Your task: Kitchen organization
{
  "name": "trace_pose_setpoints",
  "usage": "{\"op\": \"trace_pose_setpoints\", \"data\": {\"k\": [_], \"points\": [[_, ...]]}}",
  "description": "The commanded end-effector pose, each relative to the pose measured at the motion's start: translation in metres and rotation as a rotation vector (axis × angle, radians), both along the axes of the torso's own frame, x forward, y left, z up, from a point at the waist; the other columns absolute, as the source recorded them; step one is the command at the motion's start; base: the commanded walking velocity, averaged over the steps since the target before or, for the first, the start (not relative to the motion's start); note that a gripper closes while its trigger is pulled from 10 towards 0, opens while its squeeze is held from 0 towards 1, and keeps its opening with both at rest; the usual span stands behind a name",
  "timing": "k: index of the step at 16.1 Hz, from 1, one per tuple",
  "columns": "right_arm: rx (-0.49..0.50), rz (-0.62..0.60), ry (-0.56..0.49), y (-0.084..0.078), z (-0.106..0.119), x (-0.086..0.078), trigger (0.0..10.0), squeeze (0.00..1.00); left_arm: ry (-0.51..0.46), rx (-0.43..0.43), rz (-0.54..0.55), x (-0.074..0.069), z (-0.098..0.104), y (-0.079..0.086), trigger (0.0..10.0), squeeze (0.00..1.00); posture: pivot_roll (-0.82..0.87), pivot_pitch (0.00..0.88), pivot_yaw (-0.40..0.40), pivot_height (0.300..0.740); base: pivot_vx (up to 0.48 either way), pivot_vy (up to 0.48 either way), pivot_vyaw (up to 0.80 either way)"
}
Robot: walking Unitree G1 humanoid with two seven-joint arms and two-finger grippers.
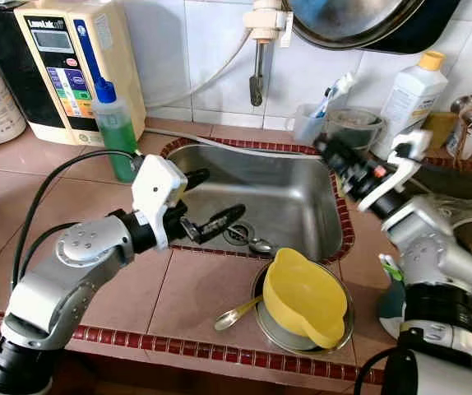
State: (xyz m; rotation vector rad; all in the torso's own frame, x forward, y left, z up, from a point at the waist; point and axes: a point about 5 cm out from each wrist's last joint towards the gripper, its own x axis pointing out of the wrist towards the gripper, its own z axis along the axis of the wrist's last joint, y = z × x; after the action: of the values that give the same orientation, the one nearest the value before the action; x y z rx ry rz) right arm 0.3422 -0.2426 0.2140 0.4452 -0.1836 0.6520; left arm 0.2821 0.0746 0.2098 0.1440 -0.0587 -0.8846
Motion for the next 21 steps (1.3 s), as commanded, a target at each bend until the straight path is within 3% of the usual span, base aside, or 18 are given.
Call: {"op": "trace_pose_setpoints", "data": {"k": [1,6,8,11,13,15,17,21], "points": [[0.010,-0.022,-0.050,-0.002,0.011,-0.001,10.0,0.00,-0.015,-0.001,0.017,0.004,0.004,0.004,10.0,0.00,-0.04,0.022,0.007,0.740,0.000,0.000,0.00],[-0.057,-0.247,-0.226,0.007,0.051,-0.008,10.0,0.00,-0.064,0.003,0.200,0.025,0.008,0.032,10.0,0.00,-0.04,0.014,-0.002,0.740,0.000,0.000,0.00],[-0.097,-0.357,-0.271,0.014,0.060,-0.012,10.0,0.00,-0.135,0.012,0.333,0.034,0.011,0.044,10.0,0.00,-0.04,0.007,-0.006,0.740,0.000,0.000,0.00],[-0.218,-0.524,-0.295,0.023,0.059,-0.016,10.0,0.00,-0.140,0.006,0.384,0.039,0.009,0.053,10.0,0.00,-0.03,0.000,-0.005,0.740,0.000,0.000,0.00],[-0.227,-0.623,-0.278,0.033,0.051,-0.020,10.0,0.00,-0.128,-0.030,0.436,0.042,0.007,0.064,10.0,0.00,-0.03,0.000,-0.005,0.740,0.000,0.000,0.00],[-0.299,-0.665,-0.291,0.040,0.044,-0.022,10.0,0.00,-0.149,-0.051,0.472,0.043,0.008,0.072,10.0,0.00,-0.03,0.000,-0.005,0.740,0.000,0.000,0.00],[-0.290,-0.650,-0.262,0.049,0.036,-0.023,10.0,0.00,-0.159,-0.074,0.490,0.044,0.008,0.078,10.0,0.00,-0.02,0.000,-0.009,0.740,0.000,0.000,0.00],[-0.313,-0.676,-0.307,0.054,0.039,-0.024,10.0,0.00,-0.167,-0.110,0.493,0.044,0.010,0.080,10.0,0.00,-0.01,0.000,-0.016,0.740,0.000,-0.217,0.00]]}}
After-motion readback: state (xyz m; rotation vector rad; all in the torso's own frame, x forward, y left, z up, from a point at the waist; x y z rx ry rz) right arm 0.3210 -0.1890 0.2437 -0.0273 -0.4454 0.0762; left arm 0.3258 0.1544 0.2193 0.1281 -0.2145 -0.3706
